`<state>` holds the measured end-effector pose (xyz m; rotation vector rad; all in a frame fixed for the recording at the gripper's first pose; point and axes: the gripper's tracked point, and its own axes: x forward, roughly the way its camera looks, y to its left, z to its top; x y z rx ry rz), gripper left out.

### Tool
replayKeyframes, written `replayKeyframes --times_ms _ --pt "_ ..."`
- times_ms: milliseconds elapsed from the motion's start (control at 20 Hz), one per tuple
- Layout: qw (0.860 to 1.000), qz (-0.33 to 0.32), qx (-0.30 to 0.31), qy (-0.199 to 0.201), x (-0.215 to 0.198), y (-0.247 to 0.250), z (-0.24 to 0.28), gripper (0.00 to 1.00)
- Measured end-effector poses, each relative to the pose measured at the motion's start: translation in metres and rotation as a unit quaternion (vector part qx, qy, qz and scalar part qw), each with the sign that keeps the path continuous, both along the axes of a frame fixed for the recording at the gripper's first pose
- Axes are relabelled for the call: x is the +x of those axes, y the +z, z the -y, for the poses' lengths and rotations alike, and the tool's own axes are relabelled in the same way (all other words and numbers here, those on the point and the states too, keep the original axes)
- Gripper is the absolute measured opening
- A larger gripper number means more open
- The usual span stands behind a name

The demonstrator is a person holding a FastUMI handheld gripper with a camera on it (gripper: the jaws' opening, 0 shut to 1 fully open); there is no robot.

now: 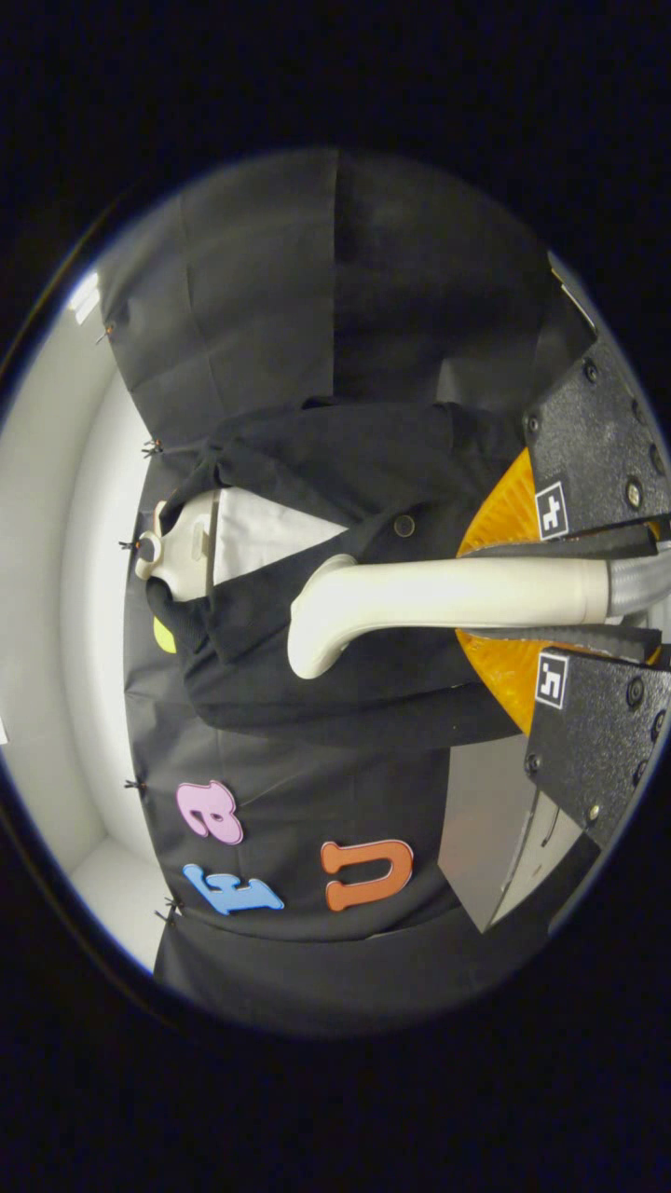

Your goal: Iron the clothes twice with a garment steamer, once on the left side and once on the right side.

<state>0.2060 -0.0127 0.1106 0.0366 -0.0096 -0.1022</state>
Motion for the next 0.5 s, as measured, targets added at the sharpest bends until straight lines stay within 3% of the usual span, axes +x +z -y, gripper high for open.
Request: replayKeyframes --times_ms 500 --pt "0.999 -0.042 -0.01 -0.001 -0.009 -0.044 0.002 0.3"
